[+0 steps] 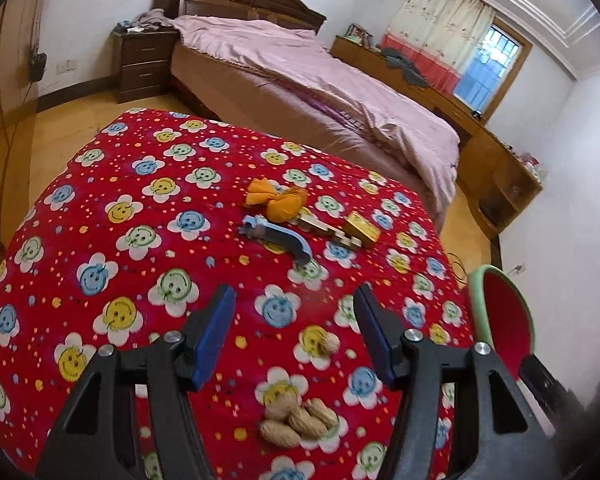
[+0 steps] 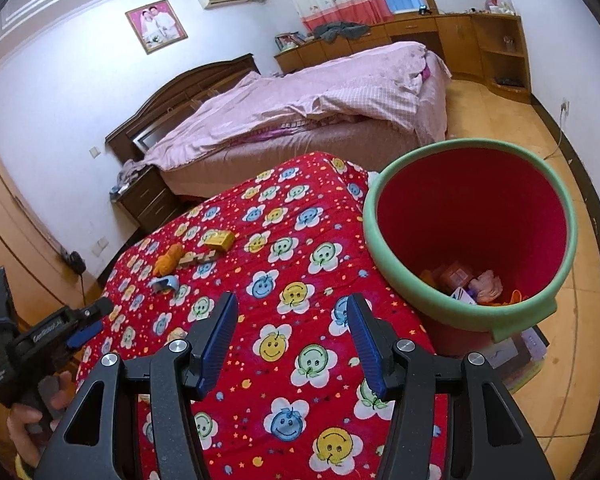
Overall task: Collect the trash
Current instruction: 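Move both open tools back over the quilt toward the blue plastic piece and yellow box, then grasp the blue plastic piece with the left tool while the right tool grasps the yellow box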
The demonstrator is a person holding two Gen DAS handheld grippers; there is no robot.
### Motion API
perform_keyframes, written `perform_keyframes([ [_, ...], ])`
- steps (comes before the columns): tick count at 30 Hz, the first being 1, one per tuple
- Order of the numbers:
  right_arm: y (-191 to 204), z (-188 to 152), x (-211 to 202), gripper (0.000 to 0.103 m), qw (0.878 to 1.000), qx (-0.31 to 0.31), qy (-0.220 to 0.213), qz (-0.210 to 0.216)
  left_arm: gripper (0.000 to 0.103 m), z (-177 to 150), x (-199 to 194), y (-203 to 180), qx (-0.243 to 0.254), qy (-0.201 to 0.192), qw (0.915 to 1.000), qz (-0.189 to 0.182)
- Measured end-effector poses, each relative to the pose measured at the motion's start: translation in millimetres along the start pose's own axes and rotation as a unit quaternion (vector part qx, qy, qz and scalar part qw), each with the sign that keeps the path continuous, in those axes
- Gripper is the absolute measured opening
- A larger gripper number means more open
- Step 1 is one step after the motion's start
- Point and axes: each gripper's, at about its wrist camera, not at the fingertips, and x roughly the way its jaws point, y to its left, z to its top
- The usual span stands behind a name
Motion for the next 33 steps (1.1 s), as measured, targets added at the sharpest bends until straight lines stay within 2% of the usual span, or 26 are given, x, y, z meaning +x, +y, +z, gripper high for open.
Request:
perform_keyframes([
  [8, -10.5, -5.0, 20.8, 0.058, 1.0, 0.008, 0.019, -0.001, 0.061, 22.3, 53.0, -10.4, 0.008, 0.03, 0.9992, 0.026],
  [12, -19.2, -5.3, 28.1, 0.058, 1.0, 0.016, 0.026, 0.002, 0.061, 30.1, 85.5, -18.7, 0.022, 0.046, 0.997, 0.058],
  [17, -29.4, -6.4, 34.4, 0.058, 0.999, 0.025, 0.032, 0.004, 0.062, 34.7, 114.4, -20.5, 0.013, 0.053, 0.994, 0.095],
  [20, -33.3, -6.6, 38.3, 0.058, 0.999, 0.03, 0.037, 0.008, 0.062, 33.7, 125.1, -18.9, 0.001, 0.054, 0.9929, 0.106],
  [24, -36.3, -5.8, 39.9, 0.058, 0.999, 0.034, 0.039, 0.01, 0.061, 28.6, 129.3, -23.5, 0.03, 0.047, 0.9904, 0.127],
  [27, -38.3, -4.1, 38.9, 0.058, 0.999, 0.033, 0.035, 0.01, 0.06, 27.9, 127.9, -21.1, 0.037, 0.046, 0.9909, 0.121],
  [28, -38.8, -3.5, 37.9, 0.058, 0.999, 0.033, 0.033, 0.01, 0.057, 27.9, 126.6, -19.0, 0.036, 0.045, 0.9915, 0.117],
  [30, -39.2, -1.8, 37.1, 0.058, 0.999, 0.035, 0.03, 0.009, 0.037, 28.9, 123.0, -11.4, 0.032, 0.044, 0.9917, 0.117],
  [33, -37.9, 0.9, 34.9, 0.058, 0.999, 0.035, 0.027, 0.009, 0.017, 31.6, 118.5, 1.5, 0.016, 0.052, 0.9938, 0.096],
])
